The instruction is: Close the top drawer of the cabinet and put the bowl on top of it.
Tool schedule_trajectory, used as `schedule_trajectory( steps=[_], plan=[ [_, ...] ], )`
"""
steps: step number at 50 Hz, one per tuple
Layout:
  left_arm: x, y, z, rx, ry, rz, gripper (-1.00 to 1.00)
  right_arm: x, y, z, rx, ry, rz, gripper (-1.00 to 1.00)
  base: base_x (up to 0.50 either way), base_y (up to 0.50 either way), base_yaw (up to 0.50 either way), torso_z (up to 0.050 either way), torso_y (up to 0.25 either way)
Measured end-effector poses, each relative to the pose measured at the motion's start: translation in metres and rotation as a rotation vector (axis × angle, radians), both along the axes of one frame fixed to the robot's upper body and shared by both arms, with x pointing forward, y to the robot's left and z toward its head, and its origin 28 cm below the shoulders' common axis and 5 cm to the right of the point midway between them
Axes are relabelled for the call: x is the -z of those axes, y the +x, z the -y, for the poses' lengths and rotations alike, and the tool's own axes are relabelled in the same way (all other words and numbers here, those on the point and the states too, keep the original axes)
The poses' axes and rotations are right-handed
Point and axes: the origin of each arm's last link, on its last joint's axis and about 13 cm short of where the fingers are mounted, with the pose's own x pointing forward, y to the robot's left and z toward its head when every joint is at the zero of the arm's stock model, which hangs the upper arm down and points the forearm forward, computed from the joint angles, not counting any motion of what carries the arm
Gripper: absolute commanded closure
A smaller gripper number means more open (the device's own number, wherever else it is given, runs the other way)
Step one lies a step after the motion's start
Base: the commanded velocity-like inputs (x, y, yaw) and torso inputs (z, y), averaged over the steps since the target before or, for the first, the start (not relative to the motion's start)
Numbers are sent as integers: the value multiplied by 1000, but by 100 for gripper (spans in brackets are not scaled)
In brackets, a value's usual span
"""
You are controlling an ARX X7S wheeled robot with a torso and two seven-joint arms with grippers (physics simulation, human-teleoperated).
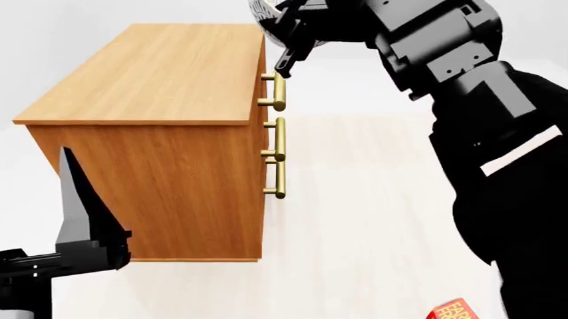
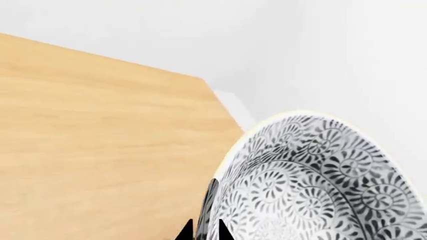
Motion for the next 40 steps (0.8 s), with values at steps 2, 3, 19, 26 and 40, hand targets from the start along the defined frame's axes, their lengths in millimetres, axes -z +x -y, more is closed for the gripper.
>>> schedule_trajectory(
  steps=[2, 3, 19, 26, 40],
  plan=[
    [0, 0, 0, 0, 0, 0, -100, 0, 0, -4, -22, 4, 0, 100, 0, 0, 0, 0, 0],
    [0, 0, 0, 0, 0, 0, -100, 0, 0, -7, -33, 6, 0, 100, 0, 0, 0, 0, 0],
    [1, 0, 0, 2, 1, 0, -100, 1, -7, -39, -189, 54, -5, 100, 0, 0, 0, 0, 0],
    [1, 0, 1, 2, 1, -1, -100, 2, -9, -48, -231, 67, -16, 100, 0, 0, 0, 0, 1],
    [0, 0, 1, 1, 0, -1, -100, 9, -13, -61, -286, 69, -49, 100, 0, 0, 0, 0, 0]
  ],
)
